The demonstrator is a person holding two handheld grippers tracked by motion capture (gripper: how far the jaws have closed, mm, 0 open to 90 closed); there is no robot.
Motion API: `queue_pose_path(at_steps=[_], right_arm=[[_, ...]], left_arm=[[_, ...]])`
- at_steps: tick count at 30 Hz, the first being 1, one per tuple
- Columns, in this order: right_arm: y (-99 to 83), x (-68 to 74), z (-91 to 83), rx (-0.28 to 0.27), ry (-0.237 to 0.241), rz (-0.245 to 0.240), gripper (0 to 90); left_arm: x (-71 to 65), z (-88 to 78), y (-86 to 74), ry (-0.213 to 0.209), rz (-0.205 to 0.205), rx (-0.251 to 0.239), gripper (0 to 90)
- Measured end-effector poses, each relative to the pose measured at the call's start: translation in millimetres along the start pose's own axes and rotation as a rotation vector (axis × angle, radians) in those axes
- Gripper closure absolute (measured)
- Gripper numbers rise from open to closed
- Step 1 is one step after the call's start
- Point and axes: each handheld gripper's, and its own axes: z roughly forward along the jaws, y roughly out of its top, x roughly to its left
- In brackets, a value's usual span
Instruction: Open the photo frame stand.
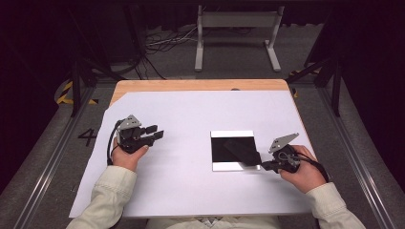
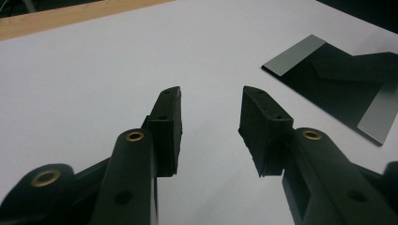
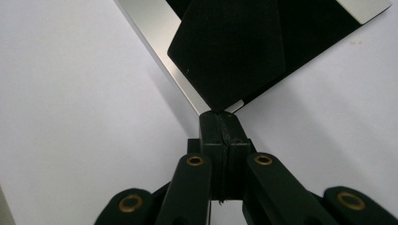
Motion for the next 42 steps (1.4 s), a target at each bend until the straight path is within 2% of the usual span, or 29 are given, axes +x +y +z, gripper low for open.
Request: queue_pose_path(at_steps=[13, 28, 32, 36, 42], right_arm=[[3.6, 0.5, -14.3, -0.114, -0.007, 0.006, 90.0], [6.6, 1.6, -21.4, -0.22, -0.015, 0.021, 90.0], [9.2, 3.2, -23.3, -0.281, -0.031, 0.02, 90.0], [10.7, 4.2, -23.9, -0.306, -0.038, 0.024, 90.0], [10.8, 4.1, -23.0, -0.315, -0.031, 0.031, 90.0]], left_arm=[[-1.8, 2.3, -0.5, -0.014, 0.001, 0.007, 58.8], [-3.9, 6.5, -0.9, -0.035, 0.019, 0.025, 58.6], [-5.4, 8.5, -1.2, -0.04, 0.023, 0.035, 58.6], [-7.3, 9.4, -1.1, -0.041, 0.024, 0.038, 58.6], [-7.1, 9.9, -1.1, -0.039, 0.032, 0.042, 58.5]])
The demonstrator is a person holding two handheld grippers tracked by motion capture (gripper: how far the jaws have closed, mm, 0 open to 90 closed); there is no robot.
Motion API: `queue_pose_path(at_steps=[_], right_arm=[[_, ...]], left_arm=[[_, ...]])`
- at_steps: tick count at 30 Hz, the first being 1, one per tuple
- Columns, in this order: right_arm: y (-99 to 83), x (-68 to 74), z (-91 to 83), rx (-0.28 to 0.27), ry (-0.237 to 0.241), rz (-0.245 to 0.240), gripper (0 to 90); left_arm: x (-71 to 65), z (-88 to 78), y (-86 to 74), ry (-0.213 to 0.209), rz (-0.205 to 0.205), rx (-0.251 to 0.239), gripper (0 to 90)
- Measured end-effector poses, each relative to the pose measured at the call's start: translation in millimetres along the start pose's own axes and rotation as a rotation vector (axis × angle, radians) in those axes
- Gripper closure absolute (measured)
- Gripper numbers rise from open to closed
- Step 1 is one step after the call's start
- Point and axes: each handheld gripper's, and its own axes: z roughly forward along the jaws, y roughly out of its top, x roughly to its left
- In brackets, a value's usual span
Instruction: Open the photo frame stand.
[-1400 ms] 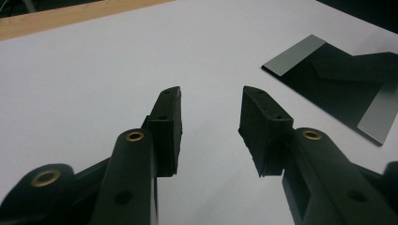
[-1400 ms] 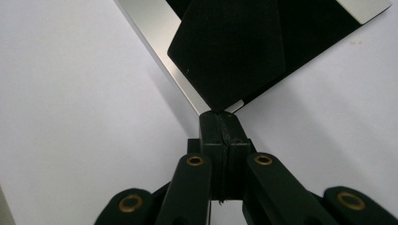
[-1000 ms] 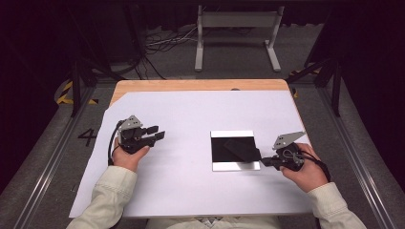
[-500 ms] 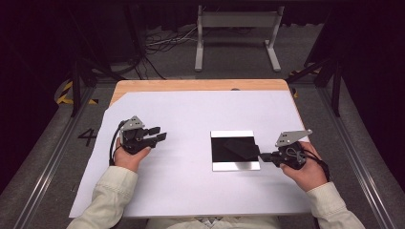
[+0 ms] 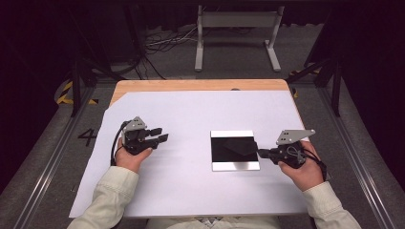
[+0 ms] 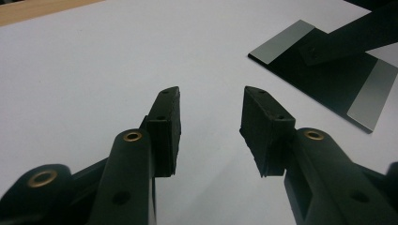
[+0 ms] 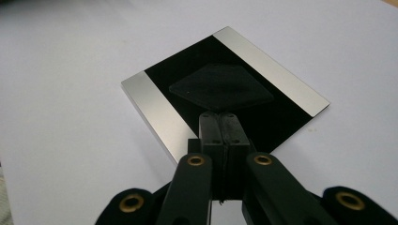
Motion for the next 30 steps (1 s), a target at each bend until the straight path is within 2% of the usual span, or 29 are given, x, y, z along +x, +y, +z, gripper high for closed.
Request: queue_pose_path(at_steps=[18, 30], right_arm=[[-1.2, -3.4, -7.3, 0.037, 0.023, 0.015, 90.0], [7.7, -1.5, -19.1, 0.018, 0.024, 0.011, 87.8]], left_arm=[[-0.4, 0.6, -0.1, -0.005, -0.002, 0.005, 57.5], [-0.7, 1.6, -0.4, -0.004, -0.002, 0.009, 57.3]])
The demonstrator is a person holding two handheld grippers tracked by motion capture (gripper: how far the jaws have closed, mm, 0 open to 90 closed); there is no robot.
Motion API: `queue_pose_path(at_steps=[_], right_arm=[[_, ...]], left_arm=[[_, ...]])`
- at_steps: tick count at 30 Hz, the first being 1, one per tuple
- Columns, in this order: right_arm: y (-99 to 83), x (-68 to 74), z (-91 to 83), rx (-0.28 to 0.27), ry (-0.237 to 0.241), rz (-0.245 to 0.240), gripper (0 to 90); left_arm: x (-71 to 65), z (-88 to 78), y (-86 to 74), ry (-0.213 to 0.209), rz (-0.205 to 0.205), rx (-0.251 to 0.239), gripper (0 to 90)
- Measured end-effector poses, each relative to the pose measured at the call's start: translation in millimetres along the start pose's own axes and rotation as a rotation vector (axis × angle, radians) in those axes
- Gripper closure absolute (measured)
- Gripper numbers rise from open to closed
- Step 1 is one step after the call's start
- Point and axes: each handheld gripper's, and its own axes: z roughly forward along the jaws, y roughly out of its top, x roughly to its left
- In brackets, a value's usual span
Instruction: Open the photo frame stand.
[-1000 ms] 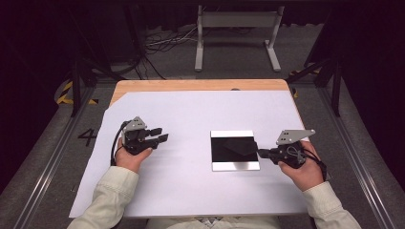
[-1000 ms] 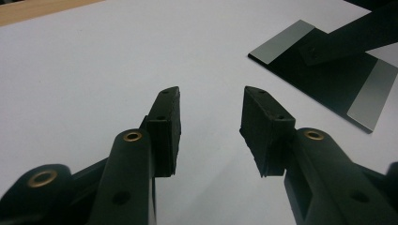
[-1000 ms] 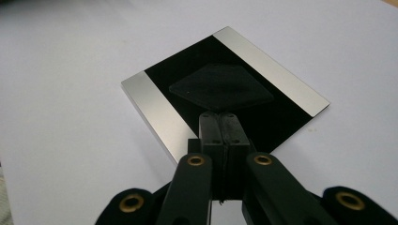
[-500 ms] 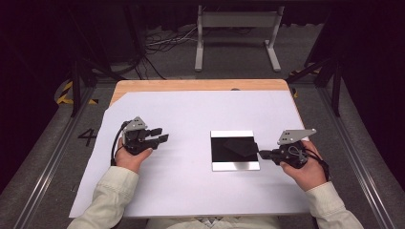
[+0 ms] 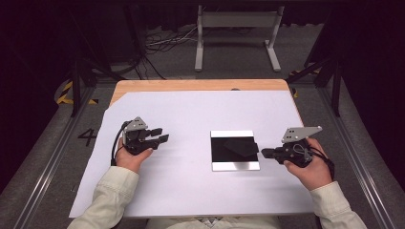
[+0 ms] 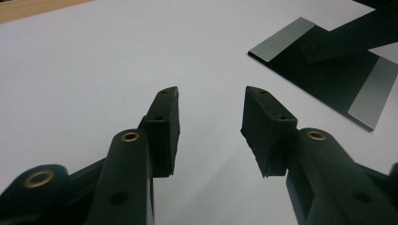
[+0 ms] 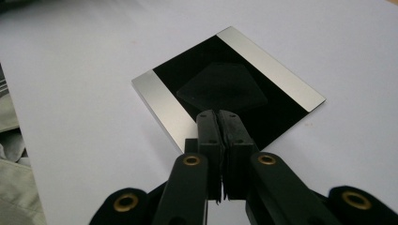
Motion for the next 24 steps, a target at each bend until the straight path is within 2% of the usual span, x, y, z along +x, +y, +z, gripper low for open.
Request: queue_pose_path(at_steps=[6, 13, 24], right_arm=[[6.8, -0.9, -3.9, -0.028, 0.003, 0.008, 86.1], [14.3, -6.9, -1.6, -0.056, 0.004, 0.069, 80.5], [22.8, -16.0, 2.5, -0.078, -0.025, 0.114, 75.4]], left_arm=[[0.0, 0.5, -0.2, 0.002, 0.004, 0.002, 57.3], [-0.3, 1.4, -1.0, 0.0, -0.005, 0.004, 57.2], [-0.4, 1.7, -1.0, -0.002, -0.004, 0.008, 57.0]])
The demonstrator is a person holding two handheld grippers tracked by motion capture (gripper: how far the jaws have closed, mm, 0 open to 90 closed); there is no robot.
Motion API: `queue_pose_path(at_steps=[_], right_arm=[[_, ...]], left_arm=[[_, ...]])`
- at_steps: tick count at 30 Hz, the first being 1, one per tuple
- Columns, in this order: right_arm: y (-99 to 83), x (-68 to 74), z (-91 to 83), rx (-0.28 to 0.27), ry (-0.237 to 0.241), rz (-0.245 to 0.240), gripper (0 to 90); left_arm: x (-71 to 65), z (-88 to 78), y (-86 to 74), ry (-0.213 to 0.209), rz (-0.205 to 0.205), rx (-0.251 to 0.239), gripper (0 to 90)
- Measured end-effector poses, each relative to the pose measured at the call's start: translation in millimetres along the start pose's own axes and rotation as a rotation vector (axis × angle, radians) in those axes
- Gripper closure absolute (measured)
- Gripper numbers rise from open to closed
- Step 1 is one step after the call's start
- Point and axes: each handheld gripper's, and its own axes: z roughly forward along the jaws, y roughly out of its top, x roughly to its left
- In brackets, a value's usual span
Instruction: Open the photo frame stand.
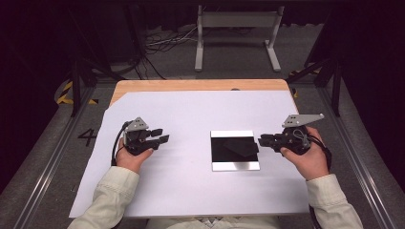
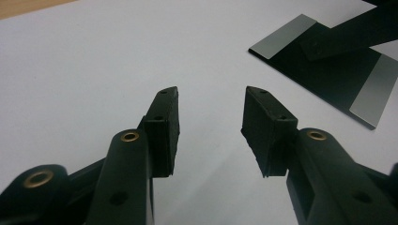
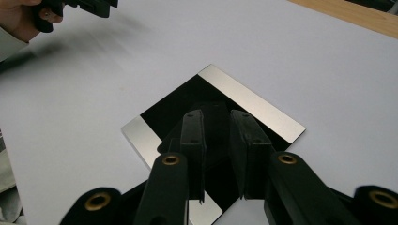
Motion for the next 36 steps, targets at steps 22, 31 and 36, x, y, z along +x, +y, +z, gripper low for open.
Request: queue_pose_path(at_steps=[22, 31, 36], right_arm=[[1.8, -19.6, 21.5, -0.006, -0.013, 0.121, 61.8], [-3.3, -25.8, 29.4, 0.0, 0.014, 0.239, 57.1], [-7.0, -29.7, 34.5, 0.006, 0.039, 0.332, 52.6]], left_arm=[[0.1, 0.5, 0.0, -0.001, 0.005, 0.005, 56.8], [0.3, 0.8, 0.0, 0.0, 0.014, 0.005, 56.8], [0.0, 1.1, -0.3, 0.0, 0.009, 0.004, 56.8]])
